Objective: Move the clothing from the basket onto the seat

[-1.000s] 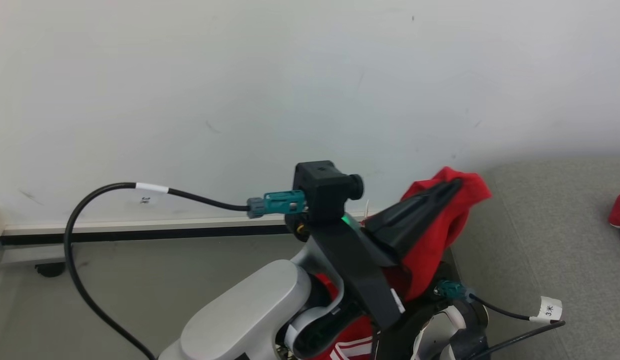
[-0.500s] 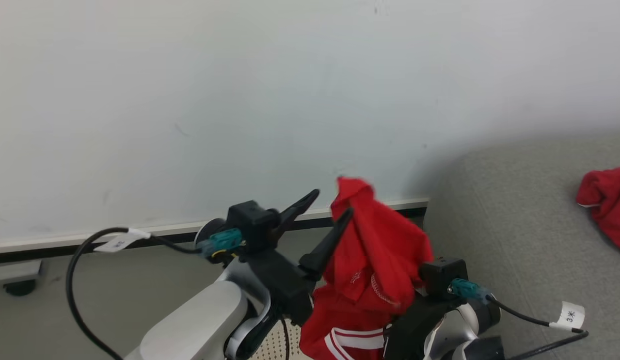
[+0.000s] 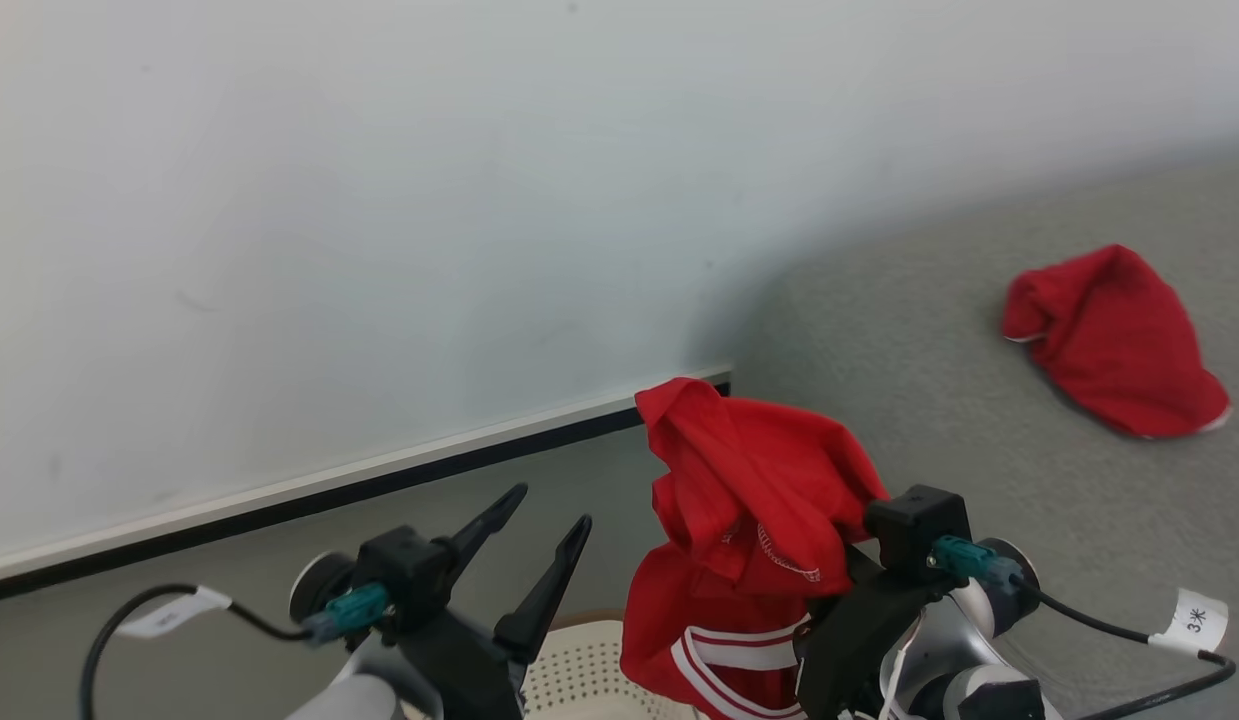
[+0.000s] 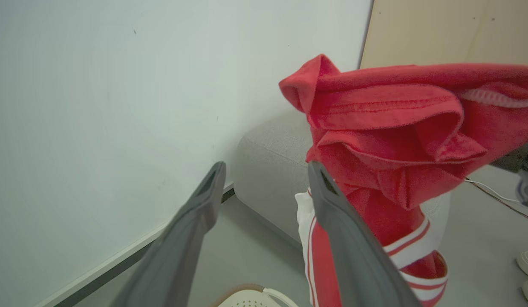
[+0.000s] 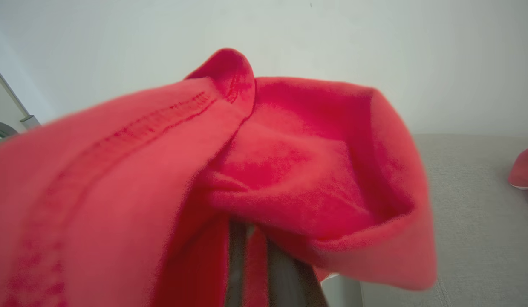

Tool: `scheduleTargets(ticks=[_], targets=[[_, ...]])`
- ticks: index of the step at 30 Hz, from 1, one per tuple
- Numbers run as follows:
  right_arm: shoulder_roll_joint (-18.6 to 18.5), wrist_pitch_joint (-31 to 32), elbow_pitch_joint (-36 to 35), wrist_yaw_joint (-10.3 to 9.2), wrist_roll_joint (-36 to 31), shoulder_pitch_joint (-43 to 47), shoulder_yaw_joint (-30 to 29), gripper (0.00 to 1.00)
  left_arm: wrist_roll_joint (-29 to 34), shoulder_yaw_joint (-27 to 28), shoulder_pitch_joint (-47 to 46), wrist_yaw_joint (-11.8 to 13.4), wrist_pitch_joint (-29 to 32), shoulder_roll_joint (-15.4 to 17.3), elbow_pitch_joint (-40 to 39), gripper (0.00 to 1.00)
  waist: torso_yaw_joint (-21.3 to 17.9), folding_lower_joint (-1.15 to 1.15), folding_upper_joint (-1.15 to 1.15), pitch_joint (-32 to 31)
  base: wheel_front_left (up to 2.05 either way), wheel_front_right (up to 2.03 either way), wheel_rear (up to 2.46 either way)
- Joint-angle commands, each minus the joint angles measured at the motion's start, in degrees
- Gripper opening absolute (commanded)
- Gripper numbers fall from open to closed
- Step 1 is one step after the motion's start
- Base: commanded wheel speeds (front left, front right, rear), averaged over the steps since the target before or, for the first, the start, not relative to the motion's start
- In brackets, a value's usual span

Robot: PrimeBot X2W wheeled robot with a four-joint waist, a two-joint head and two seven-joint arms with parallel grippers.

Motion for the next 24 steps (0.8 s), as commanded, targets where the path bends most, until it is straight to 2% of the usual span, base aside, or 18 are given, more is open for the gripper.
scheduleTargets(ticks=[1,7,14,18,24], targets=[[-0.73,0.51,-1.31,0.0,-0.39,-0.22,0.24,0.0,-0.99,0.67,2.24,0.06,-0.62,0.61,-0.51,1.0,-6.16,0.0,0.0,1.36,0.0,0.0,0.0],[-1.93,2.13,-4.81,0.0,-0.58,0.63,-0.59,0.0,-1.29,2.74,6.51,-0.58,-1.35,1.62,-2.69,1.0,-12.98,0.0,0.0,2.71,0.0,0.0,0.0],[-2.71,3.24,-7.4,0.0,-1.03,1.79,-2.19,0.0,1.57,6.58,12.1,-5.73,-1.53,2.43,-5.81,1.0,-20.12,0.0,0.0,5.19,0.0,0.0,0.0],[-2.11,3.3,-9.21,0.01,-2.04,3.48,-5.14,0.0,2.03,5.8,12.18,-7.8,-1.01,3.4,-3.36,1.0,-21.71,0.0,0.0,7.36,0.0,0.0,0.0],[-0.59,3.63,-11.65,0.0,-3.65,6.87,-9.07,0.0,1.25,5.1,9.54,-8.4,3.47,4.56,-2.59,1.0,-22.84,0.0,0.0,9.89,0.0,0.0,0.0]])
